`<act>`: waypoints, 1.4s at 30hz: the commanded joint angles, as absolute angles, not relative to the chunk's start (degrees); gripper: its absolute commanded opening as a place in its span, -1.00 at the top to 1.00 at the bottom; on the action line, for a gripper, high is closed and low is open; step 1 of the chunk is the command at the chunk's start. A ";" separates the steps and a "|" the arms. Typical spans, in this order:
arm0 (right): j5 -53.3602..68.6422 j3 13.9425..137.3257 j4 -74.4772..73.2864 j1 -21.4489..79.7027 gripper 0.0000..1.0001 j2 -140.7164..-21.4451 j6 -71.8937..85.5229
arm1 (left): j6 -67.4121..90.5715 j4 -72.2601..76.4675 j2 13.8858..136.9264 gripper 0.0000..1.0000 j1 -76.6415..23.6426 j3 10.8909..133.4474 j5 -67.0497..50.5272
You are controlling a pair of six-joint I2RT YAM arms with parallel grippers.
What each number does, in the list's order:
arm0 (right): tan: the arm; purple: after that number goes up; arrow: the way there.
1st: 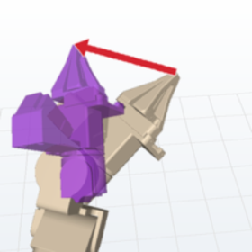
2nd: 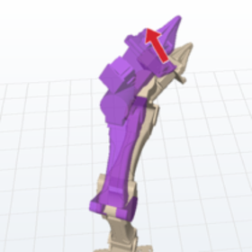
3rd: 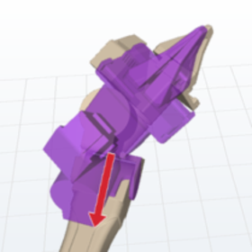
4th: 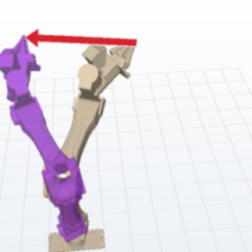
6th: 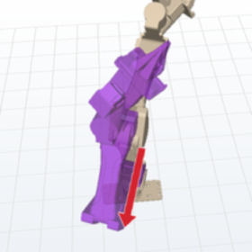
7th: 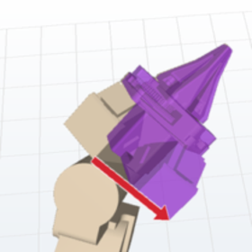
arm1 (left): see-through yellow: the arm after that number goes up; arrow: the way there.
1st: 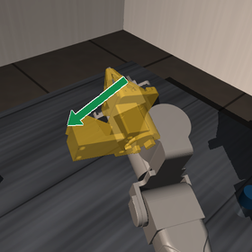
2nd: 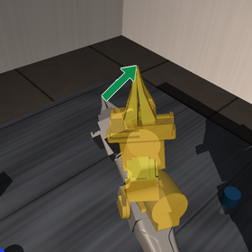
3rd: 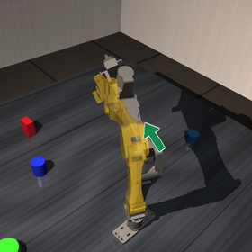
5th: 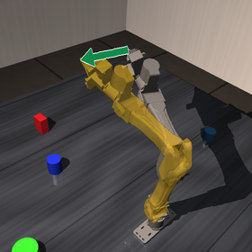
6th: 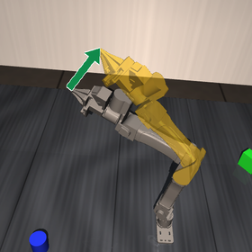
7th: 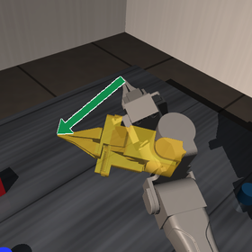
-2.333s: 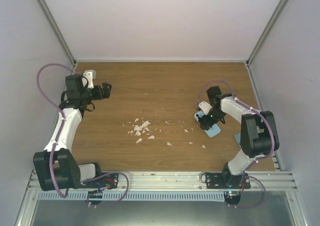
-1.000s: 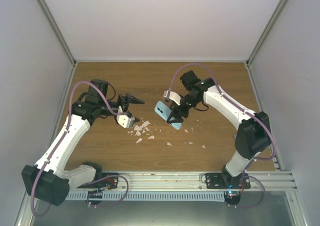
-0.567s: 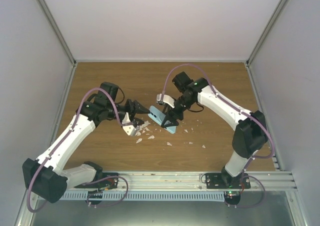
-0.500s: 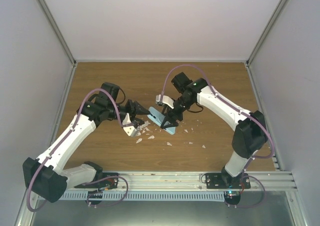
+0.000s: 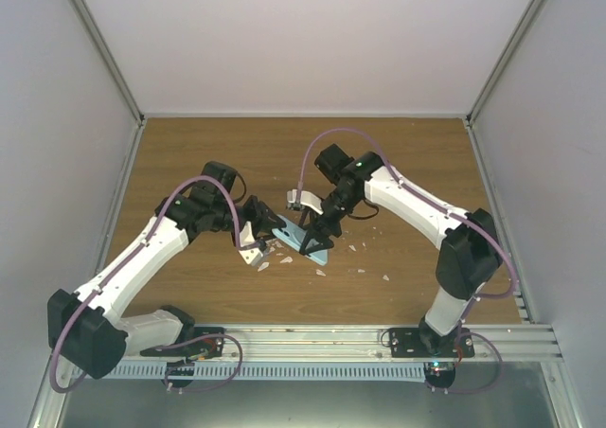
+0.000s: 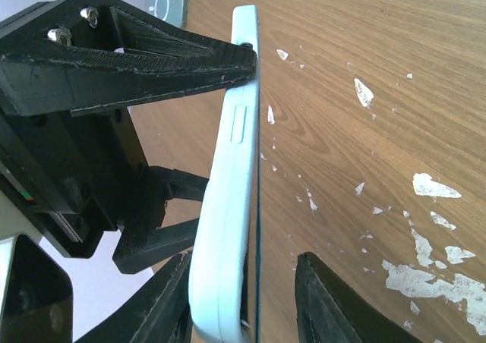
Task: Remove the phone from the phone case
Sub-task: Pick up the phone at the center of the board.
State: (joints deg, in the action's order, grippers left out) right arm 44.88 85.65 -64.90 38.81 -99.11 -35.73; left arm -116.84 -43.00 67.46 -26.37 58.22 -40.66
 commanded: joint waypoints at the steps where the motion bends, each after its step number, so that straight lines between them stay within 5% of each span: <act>1: 49.12 87.10 -65.98 39.92 -0.27 -99.74 -37.40 | -118.03 -41.93 67.16 0.30 -27.86 56.95 -39.03; 9: 50.20 86.52 -66.14 40.38 -0.45 -99.56 -38.18 | -116.45 -45.95 65.75 0.98 -28.99 58.82 -41.64; 13: 49.04 85.37 -63.05 38.59 -0.90 -96.64 -36.89 | -112.25 -48.72 66.34 1.00 -29.00 60.93 -41.52; 16: 48.00 84.83 -59.89 35.00 -0.99 -93.21 -35.85 | -107.54 -51.50 67.88 1.00 -28.92 63.58 -41.27; 30: 42.50 72.18 -43.01 25.76 -0.99 -71.72 -34.27 | -80.12 -60.96 80.61 1.00 -28.93 80.41 -41.36; 42: 40.78 69.24 -46.38 29.55 -0.40 -74.54 -33.50 | -72.97 -61.63 85.80 1.00 -28.85 84.88 -40.83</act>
